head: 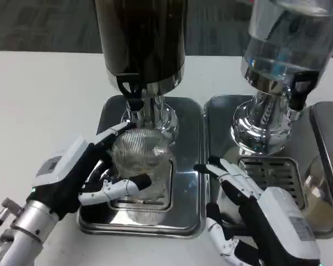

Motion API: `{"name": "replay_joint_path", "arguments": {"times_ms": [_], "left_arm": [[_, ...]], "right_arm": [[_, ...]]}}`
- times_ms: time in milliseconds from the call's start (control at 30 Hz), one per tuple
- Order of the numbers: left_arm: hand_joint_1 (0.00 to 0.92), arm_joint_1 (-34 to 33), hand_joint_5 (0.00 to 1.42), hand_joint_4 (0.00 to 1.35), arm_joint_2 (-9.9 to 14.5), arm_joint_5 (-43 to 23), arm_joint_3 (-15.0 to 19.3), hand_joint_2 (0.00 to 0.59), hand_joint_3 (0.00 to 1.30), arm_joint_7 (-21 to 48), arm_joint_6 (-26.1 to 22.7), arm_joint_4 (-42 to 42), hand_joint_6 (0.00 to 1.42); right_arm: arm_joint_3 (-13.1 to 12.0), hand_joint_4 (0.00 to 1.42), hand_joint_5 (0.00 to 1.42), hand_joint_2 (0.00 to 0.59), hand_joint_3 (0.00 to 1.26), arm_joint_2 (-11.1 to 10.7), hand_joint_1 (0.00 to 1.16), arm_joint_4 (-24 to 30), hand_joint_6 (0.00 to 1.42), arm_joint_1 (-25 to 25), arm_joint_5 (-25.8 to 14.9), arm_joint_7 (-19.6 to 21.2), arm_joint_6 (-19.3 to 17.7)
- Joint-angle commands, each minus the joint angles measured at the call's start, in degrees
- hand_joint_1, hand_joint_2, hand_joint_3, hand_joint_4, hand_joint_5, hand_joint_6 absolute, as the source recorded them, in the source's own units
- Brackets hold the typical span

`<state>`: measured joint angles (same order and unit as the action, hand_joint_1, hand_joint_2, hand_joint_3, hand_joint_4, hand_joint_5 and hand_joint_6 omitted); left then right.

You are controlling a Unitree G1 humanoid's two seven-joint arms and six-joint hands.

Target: Grasp the cup under the faucet to collect the drink, then remove the cup.

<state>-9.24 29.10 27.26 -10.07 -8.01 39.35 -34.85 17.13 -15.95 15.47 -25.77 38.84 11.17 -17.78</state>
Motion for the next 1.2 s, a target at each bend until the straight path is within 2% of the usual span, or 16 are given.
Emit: {"name": "replay_joint_path", "arguments": {"times_ms": [33,200,333,467,633,700,833,1000,1100,1200], "left_arm": [[0.13,0.97,0.33,0.16,0.42,0.59,0.68,0.043,0.14,-0.81,-0.79,1.97,0.47],[0.12,1.51,0.31,0.14,0.41,0.69,1.36,0.051,0.13,-1.31,-1.6,3.38,0.46],[0.117,2.51,0.26,0.06,0.36,0.68,2.25,0.05,0.06,-2.17,-2.54,5.24,0.46],[0.116,3.93,0.24,0.05,0.71,0.27,3.95,0.045,0.03,-2.91,-2.94,7.51,0.44],[0.095,8.67,0.23,0.08,2.51,-2.64,7.48,0.054,0.08,-0.75,-2.74,13.51,0.43],[0.08,10.46,0.2,0.08,3.43,-4.73,8.7,0.078,0.11,0.81,-2.28,15.25,0.37],[0.003,12.75,0.17,0.09,4.97,-12.24,11.66,0.09,0.14,5.16,0.85,16.44,0.29],[0.0,12.32,0.18,0.14,7.24,-23.68,14.84,0.087,0.18,14.29,4.43,15.05,0.27],[0.0,11.01,0.2,0.17,8.11,-31.85,15.81,0.085,0.21,21.93,5.8,13.4,0.26],[0.0,8.98,0.21,0.19,7.82,-40.84,16.87,0.086,0.24,31.35,5.06,11.43,0.26]], "right_arm": [[-0.21,0.09,0.09,0.586,0.21,0.02,0.52,0.21,0.23,-0.15,-0.48,-0.19,-0.5],[-0.29,0.09,0.09,0.586,0.21,-0.11,0.52,0.4,0.23,-0.34,-0.54,-0.28,-0.51],[-0.28,0.09,0.09,0.586,0.21,-0.15,0.52,0.32,0.23,-0.19,-0.47,-0.15,-0.67],[-0.35,0.09,0.09,0.586,0.21,-0.06,0.52,0.45,0.23,-0.31,-0.56,-0.18,-0.51],[-0.25,0.09,0.09,0.586,0.21,0.12,0.52,0.76,0.23,-0.38,-0.55,-0.25,-0.5],[-0.35,0.09,0.09,0.586,0.21,0.03,0.52,0.81,0.23,-0.35,-0.59,-0.25,-0.65],[-0.27,0.09,0.09,0.586,0.21,-0.13,0.52,0.9,0.23,-0.05,-0.79,-0.8,-0.63],[0.74,0.1,0.09,0.586,0.21,1.16,0.53,1.25,0.23,0.83,0.4,-0.92,0.37],[1.23,0.1,0.09,0.586,0.21,2.06,0.53,1.21,0.23,0.73,1.29,-0.36,0.8],[1.68,0.1,0.09,0.586,0.21,2.81,0.53,1.08,0.23,0.56,2.16,-0.09,1.05]]}}
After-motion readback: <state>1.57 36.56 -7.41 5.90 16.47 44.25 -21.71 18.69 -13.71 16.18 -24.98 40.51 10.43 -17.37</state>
